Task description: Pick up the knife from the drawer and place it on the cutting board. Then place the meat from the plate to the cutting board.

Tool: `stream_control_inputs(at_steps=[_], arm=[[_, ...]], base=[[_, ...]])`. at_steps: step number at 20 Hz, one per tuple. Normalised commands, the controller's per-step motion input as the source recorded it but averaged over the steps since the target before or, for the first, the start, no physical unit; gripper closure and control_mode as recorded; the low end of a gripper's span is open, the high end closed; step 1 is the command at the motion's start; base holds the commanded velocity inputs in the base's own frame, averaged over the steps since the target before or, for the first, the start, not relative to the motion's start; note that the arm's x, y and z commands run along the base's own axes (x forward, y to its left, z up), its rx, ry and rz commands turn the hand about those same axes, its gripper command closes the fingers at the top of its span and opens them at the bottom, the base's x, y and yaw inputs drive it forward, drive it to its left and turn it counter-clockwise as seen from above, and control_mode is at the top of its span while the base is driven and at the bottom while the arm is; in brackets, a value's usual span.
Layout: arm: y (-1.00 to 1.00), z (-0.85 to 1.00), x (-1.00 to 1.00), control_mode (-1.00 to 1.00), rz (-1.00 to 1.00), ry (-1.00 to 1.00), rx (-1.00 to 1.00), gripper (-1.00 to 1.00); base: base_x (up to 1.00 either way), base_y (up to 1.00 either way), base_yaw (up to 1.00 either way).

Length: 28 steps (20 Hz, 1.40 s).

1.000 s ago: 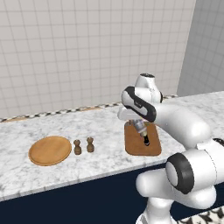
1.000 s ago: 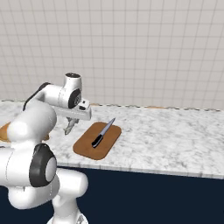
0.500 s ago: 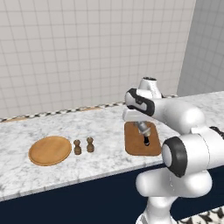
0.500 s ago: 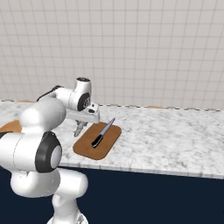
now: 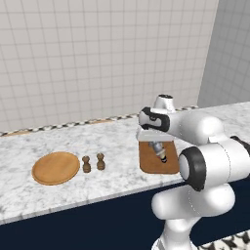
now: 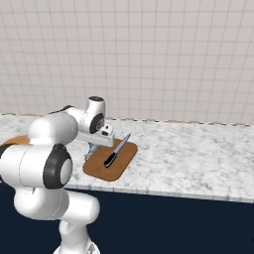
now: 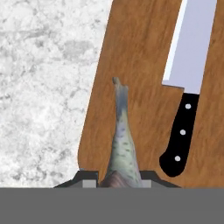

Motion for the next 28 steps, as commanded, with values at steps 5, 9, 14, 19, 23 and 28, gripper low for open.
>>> stream_control_inputs(at_steps=[5, 9, 14, 19, 23, 28], arm=[[-0.04, -0.31, 0.09, -1.00, -0.04, 0.00, -0.03, 1.00], [-0.17, -0.14, 0.09, -1.00, 0.00, 0.00, 0.00, 1.00], [-0.13, -0.11, 0.22, -1.00, 0.00, 0.00, 0.00, 1.00], [0.00, -0.11, 0.36, -1.00, -0.02, 0.00, 0.00, -1.00], [-0.01, -0.04, 0.40, -1.00, -0.07, 0.00, 0.00, -1.00], [-0.16, 0.00, -0.01, -1.00, -0.01, -0.01, 0.02, -1.00]], base=[[0.00, 0.00, 0.00], [0.00, 0.00, 0.00], [0.00, 0.00, 0.00], [0.00, 0.00, 0.00], [0.00, 0.00, 0.00], [0.00, 0.00, 0.00]])
